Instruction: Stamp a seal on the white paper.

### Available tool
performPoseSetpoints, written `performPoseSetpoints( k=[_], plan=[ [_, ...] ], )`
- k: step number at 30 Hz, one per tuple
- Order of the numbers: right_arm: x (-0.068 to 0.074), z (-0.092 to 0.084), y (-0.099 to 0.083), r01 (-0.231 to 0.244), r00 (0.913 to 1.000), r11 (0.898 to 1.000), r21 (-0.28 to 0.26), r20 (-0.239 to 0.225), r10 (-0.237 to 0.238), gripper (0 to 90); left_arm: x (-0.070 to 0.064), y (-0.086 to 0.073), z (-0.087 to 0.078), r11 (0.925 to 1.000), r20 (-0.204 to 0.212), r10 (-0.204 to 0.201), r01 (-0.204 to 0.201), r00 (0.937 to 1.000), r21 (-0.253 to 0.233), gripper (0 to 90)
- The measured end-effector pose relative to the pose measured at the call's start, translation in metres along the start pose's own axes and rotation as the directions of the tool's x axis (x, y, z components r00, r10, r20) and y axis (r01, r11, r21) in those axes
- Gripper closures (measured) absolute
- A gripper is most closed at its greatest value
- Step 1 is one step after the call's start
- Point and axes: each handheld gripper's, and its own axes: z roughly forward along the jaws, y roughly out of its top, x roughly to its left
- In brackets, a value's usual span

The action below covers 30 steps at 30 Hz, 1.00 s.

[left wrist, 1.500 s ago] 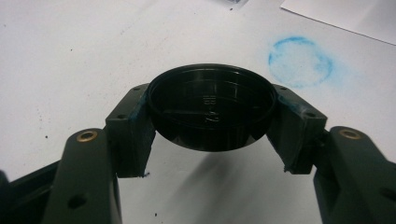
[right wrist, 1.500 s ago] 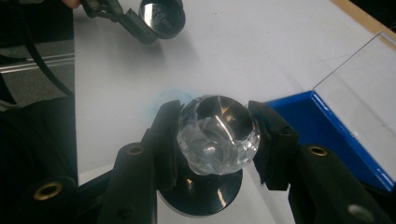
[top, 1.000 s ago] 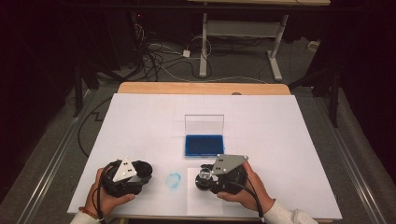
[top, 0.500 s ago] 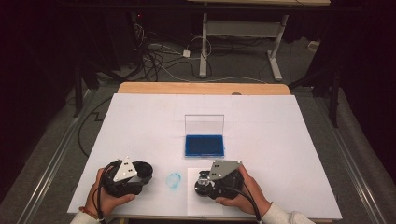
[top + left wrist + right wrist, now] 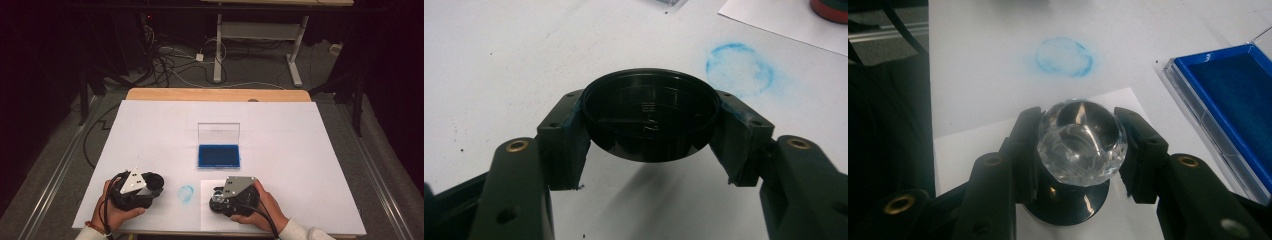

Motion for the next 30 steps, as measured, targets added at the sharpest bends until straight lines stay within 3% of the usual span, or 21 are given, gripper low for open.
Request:
performPoseSetpoints(
  k=[30],
  plan=[
    [0.0015,-0.0007,-0.0011,-0.002,1.0,1.0,0.017,0.003,0.001,57.0,-0.0016,0.0003,0.0006,0.9999,-0.002,0.01,-0.01,0.9999,0.011,36.7]
  ],
)
